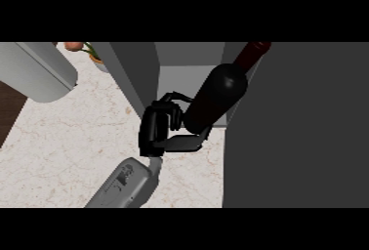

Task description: Pick up the wine, place it into the cabinet and close the cabinet

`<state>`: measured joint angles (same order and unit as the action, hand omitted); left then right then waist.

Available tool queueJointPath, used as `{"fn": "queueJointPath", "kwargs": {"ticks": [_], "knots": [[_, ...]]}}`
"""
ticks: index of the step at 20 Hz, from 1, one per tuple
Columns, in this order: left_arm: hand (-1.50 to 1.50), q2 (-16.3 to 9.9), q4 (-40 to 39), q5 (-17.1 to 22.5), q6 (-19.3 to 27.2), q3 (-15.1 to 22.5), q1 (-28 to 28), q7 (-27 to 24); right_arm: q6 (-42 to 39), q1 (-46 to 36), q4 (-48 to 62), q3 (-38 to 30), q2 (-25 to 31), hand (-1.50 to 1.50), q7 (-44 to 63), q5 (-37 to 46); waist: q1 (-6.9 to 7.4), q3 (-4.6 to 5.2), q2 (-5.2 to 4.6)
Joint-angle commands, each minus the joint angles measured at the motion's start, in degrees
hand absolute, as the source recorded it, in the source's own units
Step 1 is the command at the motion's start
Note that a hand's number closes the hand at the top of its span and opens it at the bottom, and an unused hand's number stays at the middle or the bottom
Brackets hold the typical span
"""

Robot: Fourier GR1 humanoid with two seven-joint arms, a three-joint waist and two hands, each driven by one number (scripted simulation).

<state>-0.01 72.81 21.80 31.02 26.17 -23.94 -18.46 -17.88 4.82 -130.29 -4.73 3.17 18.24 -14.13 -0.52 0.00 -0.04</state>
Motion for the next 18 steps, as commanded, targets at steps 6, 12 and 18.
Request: {"fn": "queueJointPath", "kwargs": {"ticks": [6,12,18], "knots": [[1.5,-0.77,-10.84,4.09,-6.19,-6.28,-0.99,-6.41,0.98,-1.74,-1.31,-0.72,0.97,-1.5,3.0,-1.13,0.24,0.01,0.0],[1.5,0.01,-20.88,11.91,-3.16,-0.15,-3.96,-14.05,0.45,-0.47,2.03,2.01,-1.41,-1.5,-1.73,3.52,-0.07,0.01,-0.06],[1.5,0.01,-26.57,16.11,-9.08,-3.74,-3.94,-19.05,0.08,-1.32,1.32,-1.25,0.84,-1.5,1.06,-0.98,-0.1,0.02,-0.09]]}}
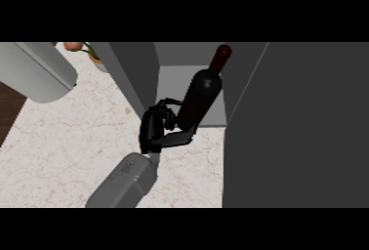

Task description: Pick up the wine, place it into the cabinet and close the cabinet

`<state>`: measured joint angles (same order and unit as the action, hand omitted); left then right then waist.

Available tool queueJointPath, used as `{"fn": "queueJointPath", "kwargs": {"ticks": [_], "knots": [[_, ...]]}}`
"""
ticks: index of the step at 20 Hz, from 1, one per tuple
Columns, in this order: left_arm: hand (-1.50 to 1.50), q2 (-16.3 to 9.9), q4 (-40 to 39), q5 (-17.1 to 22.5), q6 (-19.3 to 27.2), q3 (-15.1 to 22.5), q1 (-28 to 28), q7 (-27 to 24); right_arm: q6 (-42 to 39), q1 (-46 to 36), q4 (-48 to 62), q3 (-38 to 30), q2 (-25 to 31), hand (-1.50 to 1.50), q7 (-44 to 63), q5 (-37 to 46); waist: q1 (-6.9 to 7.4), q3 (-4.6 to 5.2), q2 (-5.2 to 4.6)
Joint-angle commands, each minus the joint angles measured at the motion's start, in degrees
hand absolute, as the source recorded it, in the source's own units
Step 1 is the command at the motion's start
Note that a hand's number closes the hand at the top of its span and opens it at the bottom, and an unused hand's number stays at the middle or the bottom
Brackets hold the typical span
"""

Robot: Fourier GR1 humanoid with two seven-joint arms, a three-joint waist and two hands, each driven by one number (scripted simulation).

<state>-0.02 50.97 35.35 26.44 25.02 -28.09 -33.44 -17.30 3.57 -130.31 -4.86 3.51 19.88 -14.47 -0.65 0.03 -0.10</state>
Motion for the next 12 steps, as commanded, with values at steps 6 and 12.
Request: {"fn": "queueJointPath", "kwargs": {"ticks": [6,12], "knots": [[1.5,0.02,-8.67,14.21,-4.82,3.85,-4.0,-8.05,-1.33,-0.34,1.34,-1.45,1.25,-1.5,-0.41,-1.44,-0.56,0.01,-0.12],[1.5,0.02,-15.84,17.33,-5.6,3.71,-11.92,-8.36,-1.95,1.02,0.92,-1.59,1.05,-1.5,-1.18,-1.63,-0.81,0.01,-0.16]]}}
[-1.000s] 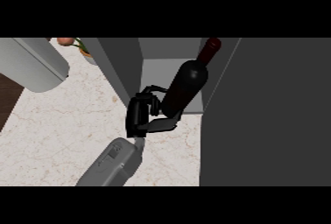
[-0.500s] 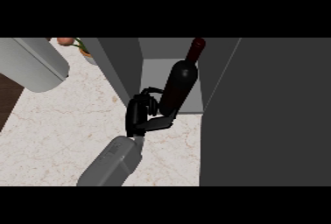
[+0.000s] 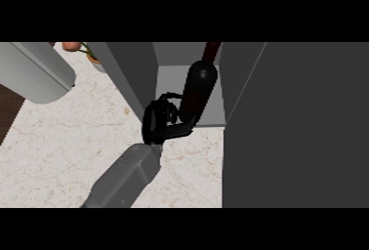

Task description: Pick up the wine, place it into the cabinet and close the cabinet

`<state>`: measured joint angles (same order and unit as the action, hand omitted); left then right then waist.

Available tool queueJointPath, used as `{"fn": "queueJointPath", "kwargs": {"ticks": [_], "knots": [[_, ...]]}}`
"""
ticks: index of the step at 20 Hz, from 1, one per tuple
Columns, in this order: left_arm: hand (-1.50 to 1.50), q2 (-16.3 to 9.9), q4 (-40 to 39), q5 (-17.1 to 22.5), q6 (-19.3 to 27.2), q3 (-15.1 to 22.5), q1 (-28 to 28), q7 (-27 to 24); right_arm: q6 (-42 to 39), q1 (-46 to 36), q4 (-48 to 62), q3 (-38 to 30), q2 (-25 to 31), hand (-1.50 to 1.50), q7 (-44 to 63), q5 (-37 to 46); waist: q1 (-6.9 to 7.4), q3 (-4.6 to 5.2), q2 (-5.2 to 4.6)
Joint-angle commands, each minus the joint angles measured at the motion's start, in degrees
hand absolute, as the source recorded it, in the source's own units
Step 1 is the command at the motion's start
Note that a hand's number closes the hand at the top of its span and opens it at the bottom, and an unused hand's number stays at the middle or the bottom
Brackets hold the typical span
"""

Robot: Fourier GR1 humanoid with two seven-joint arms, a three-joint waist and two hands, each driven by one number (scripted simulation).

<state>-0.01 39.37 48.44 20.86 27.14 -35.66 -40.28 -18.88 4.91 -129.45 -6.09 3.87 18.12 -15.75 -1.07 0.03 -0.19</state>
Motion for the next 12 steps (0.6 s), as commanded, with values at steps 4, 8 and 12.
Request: {"fn": "queueJointPath", "kwargs": {"ticks": [4,8,12], "knots": [[1.5,0.01,-7.28,4.9,-3.54,2.22,-3.79,-1.66,-0.22,2.2,-2.46,0.47,-0.76,-1.5,0.02,-1.06,-0.43,0.01,-0.07],[1.5,0.01,-8.09,9.44,-0.25,2.34,-9.9,-1.08,0.46,0.14,0.39,2.1,-1.54,-1.5,-0.66,2.12,-0.96,0.03,-0.22],[1.5,0.01,-14.74,9.94,-6.39,0.48,-11.63,-2.67,-0.42,-3.81,4.13,-2.73,1.62,-1.5,0.47,-3.09,-0.92,0.02,-0.38]]}}
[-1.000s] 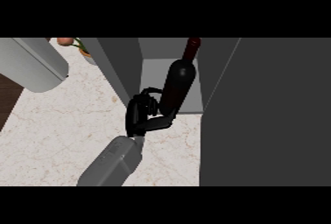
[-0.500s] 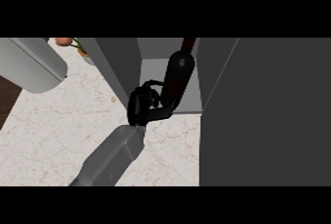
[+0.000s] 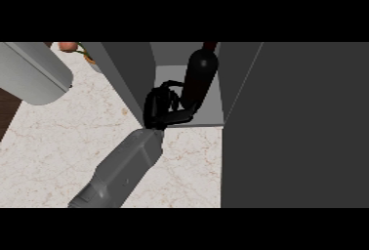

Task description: Pick up the wine, place it into the cabinet and close the cabinet

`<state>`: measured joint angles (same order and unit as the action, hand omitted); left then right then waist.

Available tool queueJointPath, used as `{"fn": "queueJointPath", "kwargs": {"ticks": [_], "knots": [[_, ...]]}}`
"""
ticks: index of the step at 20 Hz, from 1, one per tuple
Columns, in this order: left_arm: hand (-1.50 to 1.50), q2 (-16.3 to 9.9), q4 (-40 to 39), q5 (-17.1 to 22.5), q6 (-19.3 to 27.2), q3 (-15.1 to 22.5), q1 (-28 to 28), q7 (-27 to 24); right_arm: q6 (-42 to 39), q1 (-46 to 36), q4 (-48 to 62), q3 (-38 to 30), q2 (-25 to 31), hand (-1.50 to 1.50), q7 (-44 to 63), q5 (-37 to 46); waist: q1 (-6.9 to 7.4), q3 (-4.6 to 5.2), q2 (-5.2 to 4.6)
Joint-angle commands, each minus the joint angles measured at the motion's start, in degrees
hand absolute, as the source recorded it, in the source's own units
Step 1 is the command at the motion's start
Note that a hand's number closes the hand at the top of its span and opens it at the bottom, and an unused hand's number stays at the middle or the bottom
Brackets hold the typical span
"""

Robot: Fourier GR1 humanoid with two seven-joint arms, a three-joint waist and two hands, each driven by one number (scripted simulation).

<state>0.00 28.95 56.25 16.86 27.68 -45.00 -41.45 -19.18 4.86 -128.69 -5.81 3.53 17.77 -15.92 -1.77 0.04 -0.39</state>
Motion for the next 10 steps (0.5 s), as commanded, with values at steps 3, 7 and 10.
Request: {"fn": "queueJointPath", "kwargs": {"ticks": [3,7,10], "knots": [[1.5,0.0,-4.89,0.86,-0.87,-4.01,-7.69,2.3,-1.11,0.37,0.46,-1.07,0.54,-1.5,-1.21,-1.02,0.38,-0.03,0.09],[1.5,0.0,-5.01,0.89,-2.27,-2.3,-3.88,0.55,-1.4,1.12,1.07,-1.36,0.21,-1.5,-2.11,-1.48,0.53,-0.03,0.18],[1.5,0.0,-10.94,3.09,-0.79,-1.6,-8.02,1.58,-1.31,0.91,-0.71,2.47,-0.82,-1.5,-1.54,0.99,-1.37,0.01,-0.33]]}}
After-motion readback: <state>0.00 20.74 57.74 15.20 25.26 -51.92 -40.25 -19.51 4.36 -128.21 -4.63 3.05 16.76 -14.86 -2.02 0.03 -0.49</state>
